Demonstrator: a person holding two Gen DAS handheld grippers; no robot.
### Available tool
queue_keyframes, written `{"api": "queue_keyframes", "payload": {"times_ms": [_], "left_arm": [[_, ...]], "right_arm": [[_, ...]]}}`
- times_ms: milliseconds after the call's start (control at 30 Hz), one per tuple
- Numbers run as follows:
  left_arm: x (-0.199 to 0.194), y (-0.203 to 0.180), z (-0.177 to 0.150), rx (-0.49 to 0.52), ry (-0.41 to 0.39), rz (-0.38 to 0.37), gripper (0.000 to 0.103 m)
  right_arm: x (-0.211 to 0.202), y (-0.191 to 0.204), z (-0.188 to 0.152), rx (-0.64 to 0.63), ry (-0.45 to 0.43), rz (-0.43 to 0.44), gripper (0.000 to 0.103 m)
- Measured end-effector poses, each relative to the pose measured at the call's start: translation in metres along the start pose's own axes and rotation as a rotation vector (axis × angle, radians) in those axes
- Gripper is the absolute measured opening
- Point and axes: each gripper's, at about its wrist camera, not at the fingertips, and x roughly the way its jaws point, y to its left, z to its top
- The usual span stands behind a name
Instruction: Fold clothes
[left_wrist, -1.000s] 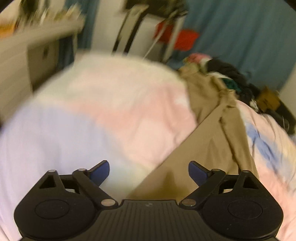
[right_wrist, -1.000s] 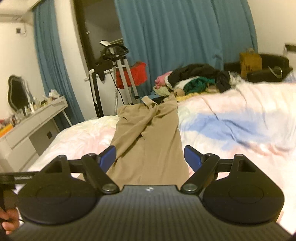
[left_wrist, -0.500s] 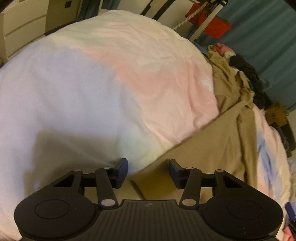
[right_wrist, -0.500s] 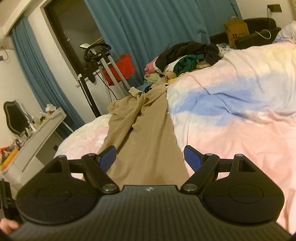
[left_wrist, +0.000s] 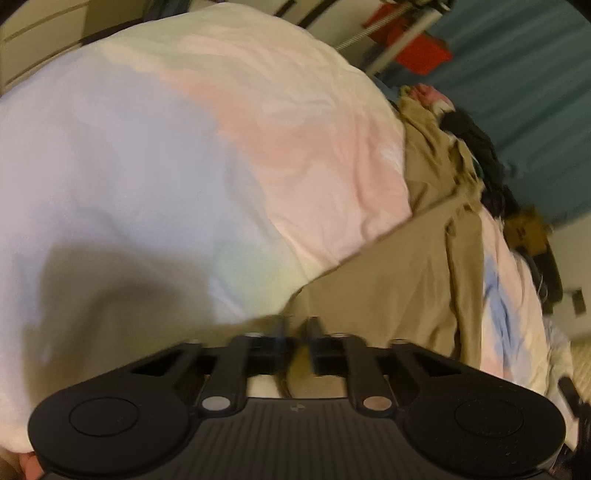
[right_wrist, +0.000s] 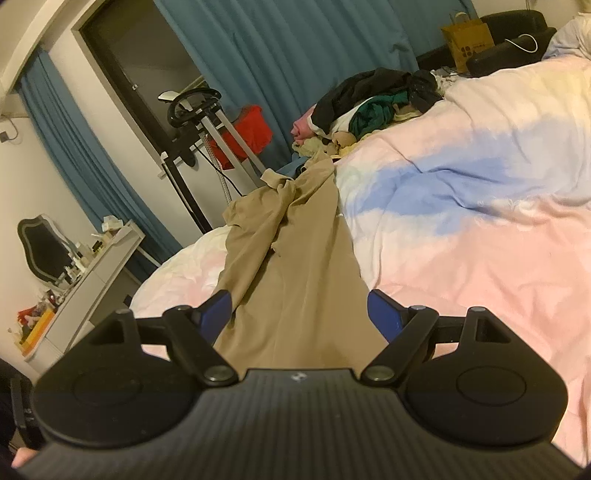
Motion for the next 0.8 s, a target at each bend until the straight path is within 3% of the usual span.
{"api": "queue_keyframes", "payload": {"times_ms": [100,300,433,467,567,733,767,800], "left_arm": [[-0.021,-0.024,-0.014,0.188,-0.093,0.057,0.003],[-0.068,-0.087,-0.068,0.617,-0.278,0.054,0.003],[-0.070,-0.128,-0.109,0.808,-0.251,-0.040,0.002],[-0.070,-0.139,-0.119,0.855,-0.243,-0.064,0.002],[-0.043,-0.157,-0.140,0.938,-0.120,-0.114,0.002],[0.013,-0.156,-0.146,0.888,0.120,-0.101,0.004],[0.018,-0.154,-0.145,0.872,0.159,-0.108,0.006],[0.015,-0.151,-0.141,0.840,0.174,-0.138,0.015]], "right_arm": [[-0.001,-0.002,0.001,0.007,0.000,0.000,0.082],[-0.003,-0.012,0.004,0.032,-0.011,-0.016,0.082],[-0.003,-0.018,0.007,0.036,-0.015,-0.008,0.082],[-0.004,-0.019,0.008,0.034,-0.017,-0.002,0.082],[-0.006,-0.020,0.009,0.023,-0.021,0.007,0.083],[-0.004,-0.022,0.005,-0.012,0.039,0.056,0.083],[-0.003,-0.022,0.002,-0.015,0.059,0.062,0.083],[-0.001,-0.024,-0.001,-0.013,0.079,0.067,0.083]]}}
